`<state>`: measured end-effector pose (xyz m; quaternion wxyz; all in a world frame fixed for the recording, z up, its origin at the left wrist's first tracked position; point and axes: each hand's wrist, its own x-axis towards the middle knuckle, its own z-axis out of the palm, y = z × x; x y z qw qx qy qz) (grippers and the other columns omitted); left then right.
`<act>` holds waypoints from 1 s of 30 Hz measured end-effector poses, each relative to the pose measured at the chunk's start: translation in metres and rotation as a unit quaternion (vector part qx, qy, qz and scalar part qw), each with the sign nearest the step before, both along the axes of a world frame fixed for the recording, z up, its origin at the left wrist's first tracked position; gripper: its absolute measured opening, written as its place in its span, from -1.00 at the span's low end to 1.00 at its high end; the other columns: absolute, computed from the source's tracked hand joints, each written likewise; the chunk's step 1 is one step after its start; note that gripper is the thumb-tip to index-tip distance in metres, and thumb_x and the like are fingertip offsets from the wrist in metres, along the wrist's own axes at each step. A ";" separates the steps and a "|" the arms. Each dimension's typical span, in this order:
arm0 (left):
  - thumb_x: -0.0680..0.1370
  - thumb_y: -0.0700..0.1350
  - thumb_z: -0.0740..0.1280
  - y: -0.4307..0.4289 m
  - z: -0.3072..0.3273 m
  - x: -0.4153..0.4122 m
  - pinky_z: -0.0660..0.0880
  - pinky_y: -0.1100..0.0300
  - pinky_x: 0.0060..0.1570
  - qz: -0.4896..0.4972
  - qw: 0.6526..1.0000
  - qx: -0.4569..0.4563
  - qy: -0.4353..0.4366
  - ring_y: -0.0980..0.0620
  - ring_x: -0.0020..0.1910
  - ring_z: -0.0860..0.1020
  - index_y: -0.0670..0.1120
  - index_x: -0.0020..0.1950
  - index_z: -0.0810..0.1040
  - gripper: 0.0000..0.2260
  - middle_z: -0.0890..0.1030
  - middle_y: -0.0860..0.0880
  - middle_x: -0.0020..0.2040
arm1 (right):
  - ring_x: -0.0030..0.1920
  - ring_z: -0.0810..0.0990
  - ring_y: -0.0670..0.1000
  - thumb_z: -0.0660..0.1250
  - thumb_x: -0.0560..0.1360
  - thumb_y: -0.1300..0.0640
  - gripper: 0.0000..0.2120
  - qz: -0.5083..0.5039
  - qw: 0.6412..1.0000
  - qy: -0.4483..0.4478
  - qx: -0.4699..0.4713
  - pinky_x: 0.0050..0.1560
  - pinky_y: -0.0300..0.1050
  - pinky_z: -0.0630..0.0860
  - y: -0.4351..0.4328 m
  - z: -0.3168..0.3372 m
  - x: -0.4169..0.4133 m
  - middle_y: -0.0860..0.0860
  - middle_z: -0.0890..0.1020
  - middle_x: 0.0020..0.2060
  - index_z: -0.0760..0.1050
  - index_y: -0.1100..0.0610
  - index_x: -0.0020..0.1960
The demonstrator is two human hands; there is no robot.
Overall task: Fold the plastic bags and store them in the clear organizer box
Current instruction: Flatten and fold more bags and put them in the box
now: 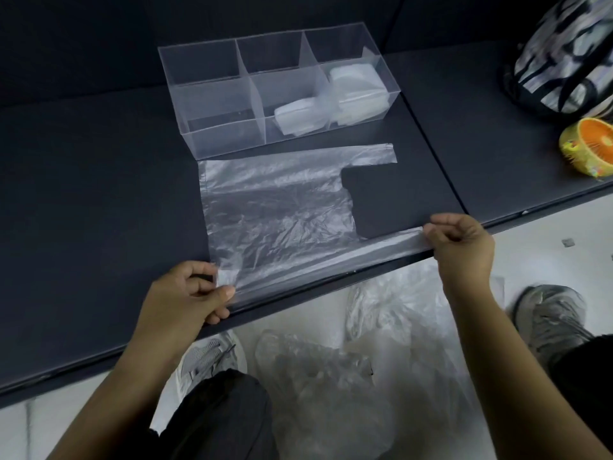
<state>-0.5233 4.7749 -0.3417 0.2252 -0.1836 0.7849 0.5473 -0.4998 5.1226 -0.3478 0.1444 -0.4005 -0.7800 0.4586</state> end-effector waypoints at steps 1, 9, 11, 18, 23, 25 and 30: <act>0.42 -0.21 0.49 -0.001 0.001 0.002 0.49 0.30 -0.46 -0.021 1.000 -0.012 -0.003 0.07 -0.47 0.58 -0.03 0.01 0.51 -0.76 0.66 -0.03 -0.33 | -0.36 0.54 -0.19 0.44 0.44 0.21 -0.89 -0.001 1.000 -0.006 0.011 -0.11 -0.12 0.54 0.003 0.000 0.001 -0.06 0.62 -0.30 0.58 0.06 -0.07; 0.56 -0.10 0.30 0.017 0.008 -0.014 0.43 0.12 0.06 -0.073 0.897 -0.268 0.344 -0.04 0.00 0.53 -0.14 0.14 0.54 -0.80 0.56 -0.09 0.00 | 0.29 0.40 0.17 0.27 0.47 0.29 -0.67 0.172 0.950 0.039 0.259 0.35 -0.03 0.30 -0.084 0.018 -0.023 0.19 0.41 0.30 0.50 0.20 0.23; 0.60 -0.23 0.21 0.036 0.000 -0.026 0.23 0.02 0.38 -0.156 0.862 -0.295 0.382 -0.18 0.36 0.37 -0.25 0.37 0.42 -0.67 0.44 -0.23 0.34 | 0.41 0.31 0.09 0.22 0.54 0.26 -0.63 0.341 0.915 0.052 0.208 0.46 -0.03 0.20 -0.143 0.017 -0.034 0.12 0.38 0.40 0.44 0.16 0.34; 0.61 0.19 -0.23 0.039 -0.039 -0.037 -0.31 0.00 0.48 -0.303 0.803 -0.433 0.275 0.03 0.53 -0.25 -0.14 0.54 -0.25 -0.39 -0.25 -0.07 0.55 | 0.55 -0.12 -0.01 -0.16 0.57 -0.29 -0.34 0.491 0.788 -0.107 0.357 0.52 0.06 -0.25 -0.152 -0.029 -0.057 0.02 0.00 0.56 -0.02 0.03 0.56; 0.54 0.24 -0.31 0.040 -0.038 -0.037 -0.31 0.00 0.48 -0.312 0.791 -0.444 0.283 0.03 0.53 -0.22 -0.13 0.51 -0.27 -0.34 -0.22 -0.07 0.55 | 0.56 -0.09 0.06 -0.16 0.57 -0.31 -0.30 0.331 0.832 -0.207 0.395 0.51 0.11 -0.22 -0.058 -0.032 -0.063 0.06 -0.01 0.57 -0.06 0.07 0.57; 0.54 0.26 -0.30 0.039 -0.036 -0.038 -0.34 -0.01 0.47 -0.313 0.791 -0.444 0.281 0.03 0.53 -0.24 -0.12 0.52 -0.25 -0.33 -0.19 -0.07 0.57 | 0.55 -0.10 0.09 -0.12 0.58 -0.26 -0.31 0.271 0.844 -0.248 0.392 0.51 0.13 -0.22 -0.042 -0.026 -0.068 0.11 -0.02 0.56 -0.06 0.13 0.57; 0.61 0.22 -0.25 0.043 -0.030 -0.064 -0.33 -0.02 0.46 -0.287 0.793 -0.433 0.318 0.04 0.52 -0.21 -0.15 0.55 -0.10 -0.37 -0.08 -0.09 0.58 | 0.55 -0.05 0.06 0.00 0.63 -0.12 -0.41 0.448 0.810 -0.072 0.371 0.51 0.00 -0.21 -0.110 -0.014 -0.098 0.09 0.04 0.56 0.02 0.15 0.56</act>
